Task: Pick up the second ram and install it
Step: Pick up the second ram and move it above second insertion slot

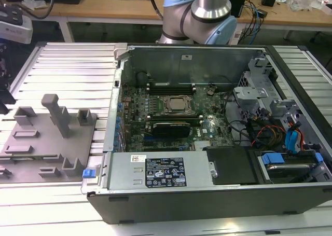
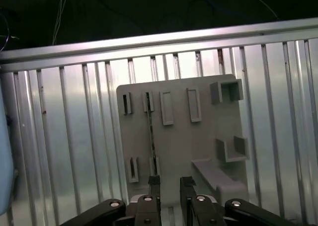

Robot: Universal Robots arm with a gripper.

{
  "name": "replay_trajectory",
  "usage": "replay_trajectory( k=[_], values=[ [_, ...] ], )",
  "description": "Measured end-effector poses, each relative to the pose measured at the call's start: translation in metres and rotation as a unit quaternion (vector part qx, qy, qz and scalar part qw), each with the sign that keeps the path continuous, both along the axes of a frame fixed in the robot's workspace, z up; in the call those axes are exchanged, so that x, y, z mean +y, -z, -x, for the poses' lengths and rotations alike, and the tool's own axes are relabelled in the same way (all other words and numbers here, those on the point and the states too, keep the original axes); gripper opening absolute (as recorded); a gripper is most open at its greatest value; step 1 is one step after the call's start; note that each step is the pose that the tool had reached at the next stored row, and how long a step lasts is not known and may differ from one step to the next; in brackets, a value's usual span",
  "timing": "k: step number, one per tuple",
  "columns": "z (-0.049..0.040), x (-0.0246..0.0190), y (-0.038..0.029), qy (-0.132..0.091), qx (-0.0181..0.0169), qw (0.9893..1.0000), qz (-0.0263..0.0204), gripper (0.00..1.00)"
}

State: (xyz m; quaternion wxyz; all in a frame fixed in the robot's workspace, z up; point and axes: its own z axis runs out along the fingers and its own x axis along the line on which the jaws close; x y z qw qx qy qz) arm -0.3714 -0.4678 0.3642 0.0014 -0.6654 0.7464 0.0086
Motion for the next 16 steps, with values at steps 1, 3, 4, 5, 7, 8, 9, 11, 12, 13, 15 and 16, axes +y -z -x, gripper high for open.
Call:
replay_trajectory(
  k=[1,3,4,5,7,8,9,11,12,13,15,16],
  values=[
    [0.0,-0.0001,0.001,-0.001,0.0,1.0,0.0,0.3],
    [0.0,-0.0002,0.0038,-0.002,0.0,1.0,0.0,0.3],
    [0.0,-0.0003,0.0051,-0.003,0.0,1.0,-0.0001,0.3],
    [0.0,-0.0003,0.0064,-0.004,0.0,1.0,0.0,0.3],
    [0.0,-0.0003,0.0076,-0.006,0.0,1.0,-0.0001,0.3],
    [0.0,-0.0003,0.0089,-0.007,0.0,1.0,-0.0001,0.3],
    [0.0,-0.0003,0.0096,-0.008,0.0,1.0,0.0,0.3],
    [0.0,-0.0003,0.0107,-0.009,0.0,1.0,0.0,0.3],
    [0.0,-0.0003,0.0115,-0.01,0.0,1.0,-0.0001,0.3],
    [0.0,-0.0003,0.0129,-0.011,-0.0001,0.9999,-0.0001,0.3],
    [0.0001,-0.0004,0.0173,-0.013,0.0,0.9999,0.0,0.3],
    [0.0006,-0.0008,0.0189,-0.014,0.0,0.9999,0.0,0.3]
  ],
)
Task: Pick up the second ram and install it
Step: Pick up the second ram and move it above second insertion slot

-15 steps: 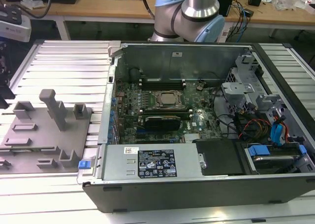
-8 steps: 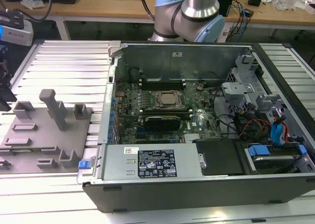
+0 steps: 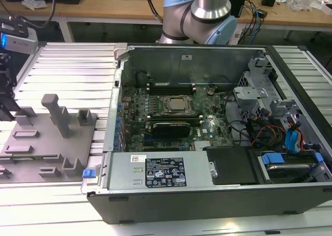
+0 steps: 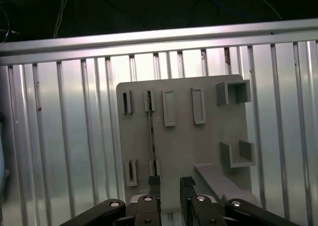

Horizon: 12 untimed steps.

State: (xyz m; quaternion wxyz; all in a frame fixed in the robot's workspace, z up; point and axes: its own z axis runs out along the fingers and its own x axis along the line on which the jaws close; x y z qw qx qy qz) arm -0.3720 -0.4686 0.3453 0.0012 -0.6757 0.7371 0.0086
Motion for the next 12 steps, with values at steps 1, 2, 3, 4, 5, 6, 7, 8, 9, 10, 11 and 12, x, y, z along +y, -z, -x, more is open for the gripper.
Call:
replay_trajectory(
  k=[1,2,3,4,5,6,7,8,9,10,11,12],
  values=[
    [0.0007,-0.001,0.0018,-0.001,-0.0001,1.0,-0.0001,0.3],
    [0.0013,-0.0024,0.0031,-0.001,-0.0001,1.0,-0.0001,0.3],
    [0.0024,-0.005,0.0051,-0.001,-0.0001,1.0,-0.0001,0.3],
    [0.003,-0.0067,0.0069,-0.002,-0.0001,1.0,-0.0001,0.3],
    [0.0033,-0.0077,0.0089,-0.002,-0.0001,1.0,-0.0001,0.3],
    [0.0037,-0.0086,0.0115,-0.002,-0.0001,1.0,-0.0001,0.3],
    [0.0038,-0.009,0.0131,-0.002,-0.0001,1.0,-0.0001,0.3],
    [0.0039,-0.0097,0.0156,-0.002,-0.0001,1.0,0.0,0.3],
    [0.0041,-0.0105,0.0193,-0.002,-0.0001,1.0,-0.0001,0.3],
    [0.0042,-0.0111,0.0235,-0.002,-0.0001,1.0,0.0,0.3],
    [0.0042,-0.0113,0.0257,-0.002,-0.0001,1.0,-0.0001,0.3],
    [0.0044,-0.0114,0.0273,-0.002,-0.0001,1.0,0.0,0.3]
  ],
)
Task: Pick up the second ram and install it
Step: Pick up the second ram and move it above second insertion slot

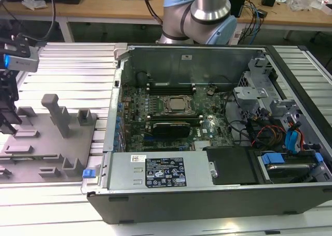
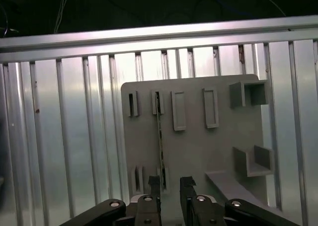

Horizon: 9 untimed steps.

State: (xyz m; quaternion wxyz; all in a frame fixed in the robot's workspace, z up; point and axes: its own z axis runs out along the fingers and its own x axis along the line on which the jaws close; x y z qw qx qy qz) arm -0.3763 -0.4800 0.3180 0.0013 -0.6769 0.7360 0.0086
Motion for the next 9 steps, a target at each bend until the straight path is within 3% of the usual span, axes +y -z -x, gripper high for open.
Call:
replay_trajectory(
  k=[9],
  values=[
    [0.0003,-0.0019,0.0235,0.0,0.0,1.0,0.0,0.3]
  ],
)
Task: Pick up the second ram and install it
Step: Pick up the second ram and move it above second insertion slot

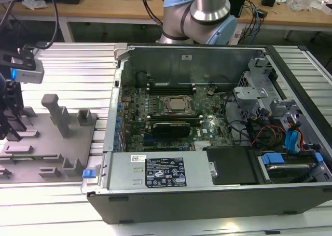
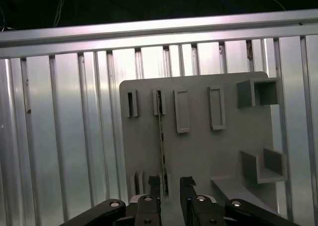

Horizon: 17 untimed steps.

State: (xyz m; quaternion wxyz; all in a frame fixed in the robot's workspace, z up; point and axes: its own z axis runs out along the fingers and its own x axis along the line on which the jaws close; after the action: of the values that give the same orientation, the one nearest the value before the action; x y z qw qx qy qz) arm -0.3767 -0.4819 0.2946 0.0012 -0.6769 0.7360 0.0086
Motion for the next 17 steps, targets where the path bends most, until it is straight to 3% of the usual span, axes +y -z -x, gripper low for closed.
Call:
replay_trajectory(
  k=[11,17],
  values=[
    [0.0013,-0.0023,0.0208,0.0,0.0,1.0,-0.0001,0.3],
    [0.002,-0.0034,0.0373,0.0,0.0,1.0,0.0,0.3]
  ],
)
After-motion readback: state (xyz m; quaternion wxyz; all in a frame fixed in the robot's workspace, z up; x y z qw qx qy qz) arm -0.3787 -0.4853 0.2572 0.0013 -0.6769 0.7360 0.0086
